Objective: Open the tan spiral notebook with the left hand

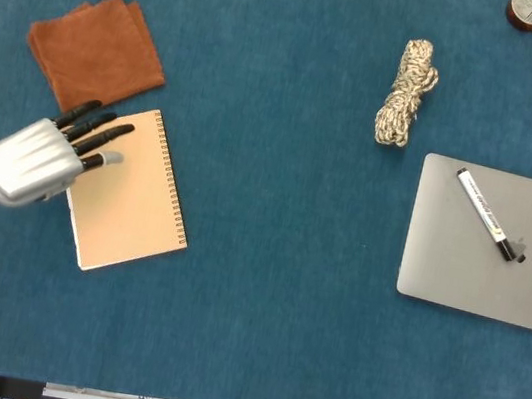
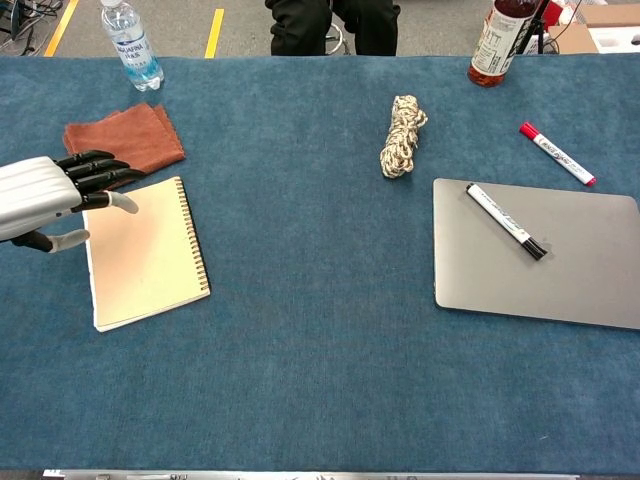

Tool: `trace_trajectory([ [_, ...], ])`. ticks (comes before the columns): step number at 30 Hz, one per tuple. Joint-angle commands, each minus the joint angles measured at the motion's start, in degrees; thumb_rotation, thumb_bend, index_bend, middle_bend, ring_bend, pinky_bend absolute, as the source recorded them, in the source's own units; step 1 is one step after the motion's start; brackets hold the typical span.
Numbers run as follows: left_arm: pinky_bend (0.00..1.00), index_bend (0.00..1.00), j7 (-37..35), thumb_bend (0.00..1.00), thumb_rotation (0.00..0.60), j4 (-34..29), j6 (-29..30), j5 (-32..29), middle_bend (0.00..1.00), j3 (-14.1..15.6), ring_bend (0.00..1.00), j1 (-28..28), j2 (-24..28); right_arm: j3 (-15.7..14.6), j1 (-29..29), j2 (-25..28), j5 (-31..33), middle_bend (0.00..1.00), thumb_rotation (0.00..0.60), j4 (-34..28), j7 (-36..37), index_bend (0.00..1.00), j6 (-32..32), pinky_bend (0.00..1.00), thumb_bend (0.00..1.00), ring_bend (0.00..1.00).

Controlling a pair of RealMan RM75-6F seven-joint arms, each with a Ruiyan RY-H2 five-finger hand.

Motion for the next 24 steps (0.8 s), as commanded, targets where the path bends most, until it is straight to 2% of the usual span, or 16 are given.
trace_trajectory([
  [1,0.00,0.20,-5.2,0.06,0.600,7.8,5.1,0.7,0.00,0.5,0.00,2.5,-3.5,0.0,0.2,0.1,-0.1,0.32,0.600,-0.4,-0.5,0.32,-0.1,0.29,0.12,0.24],
  [10,0.00,0.15,-11.7,0.06,0.600,17.3,8.3,1.6,0.00,2.3,0.00,4.8,-7.1,-0.1,0.4,0.1,-0.2,0.32,0.600,-1.4,-1.4,0.32,-0.4,0.29,0.12,0.24],
  [24,0.00,0.06,-14.7,0.02,0.600,27.2,9.5,2.7,0.00,4.1,0.00,5.4,-12.0,-0.4,0.3,0.1,0.5,0.32,0.600,-1.7,-2.2,0.32,-0.7,0.29,0.12,0.24],
])
